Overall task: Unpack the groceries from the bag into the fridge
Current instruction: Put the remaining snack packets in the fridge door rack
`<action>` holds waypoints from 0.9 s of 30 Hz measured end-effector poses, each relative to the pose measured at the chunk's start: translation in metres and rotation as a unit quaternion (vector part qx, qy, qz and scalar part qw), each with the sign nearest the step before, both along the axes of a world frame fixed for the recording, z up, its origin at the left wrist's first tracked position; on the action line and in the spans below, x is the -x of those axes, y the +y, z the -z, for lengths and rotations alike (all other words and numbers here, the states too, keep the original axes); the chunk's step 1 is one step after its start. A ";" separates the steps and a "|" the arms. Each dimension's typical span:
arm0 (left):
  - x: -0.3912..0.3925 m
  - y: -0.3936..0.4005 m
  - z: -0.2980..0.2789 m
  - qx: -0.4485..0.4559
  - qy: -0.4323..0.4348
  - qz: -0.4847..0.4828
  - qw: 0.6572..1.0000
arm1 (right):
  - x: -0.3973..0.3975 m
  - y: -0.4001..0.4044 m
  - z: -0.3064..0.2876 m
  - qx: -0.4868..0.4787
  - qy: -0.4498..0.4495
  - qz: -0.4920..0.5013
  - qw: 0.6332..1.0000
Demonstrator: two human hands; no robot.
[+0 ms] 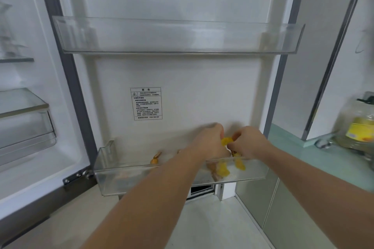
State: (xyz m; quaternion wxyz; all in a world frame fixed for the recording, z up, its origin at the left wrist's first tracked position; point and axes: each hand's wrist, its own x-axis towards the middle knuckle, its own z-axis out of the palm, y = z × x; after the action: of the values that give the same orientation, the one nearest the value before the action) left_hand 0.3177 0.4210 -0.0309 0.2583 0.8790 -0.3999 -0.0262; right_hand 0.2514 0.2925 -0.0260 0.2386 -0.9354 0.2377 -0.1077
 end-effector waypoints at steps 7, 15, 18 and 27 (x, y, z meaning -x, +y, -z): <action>-0.009 -0.006 0.008 -0.044 -0.010 0.007 0.999 | -0.005 -0.007 0.004 0.014 0.001 -0.011 1.000; -0.012 -0.008 0.012 -0.073 0.014 -0.009 0.997 | -0.007 -0.008 0.007 0.026 0.053 0.001 0.998; -0.012 -0.008 0.012 -0.064 0.003 -0.009 0.998 | -0.007 -0.007 0.006 0.029 0.044 0.011 0.999; -0.002 -0.002 0.004 0.049 -0.085 -0.028 0.995 | 0.003 -0.005 0.009 0.045 -0.024 0.012 0.999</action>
State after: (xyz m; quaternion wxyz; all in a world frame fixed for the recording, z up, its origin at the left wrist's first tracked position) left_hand 0.3200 0.4191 -0.0348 0.2668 0.8751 -0.3967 0.0752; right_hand 0.2485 0.2878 -0.0349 0.2002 -0.9395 0.2381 -0.1436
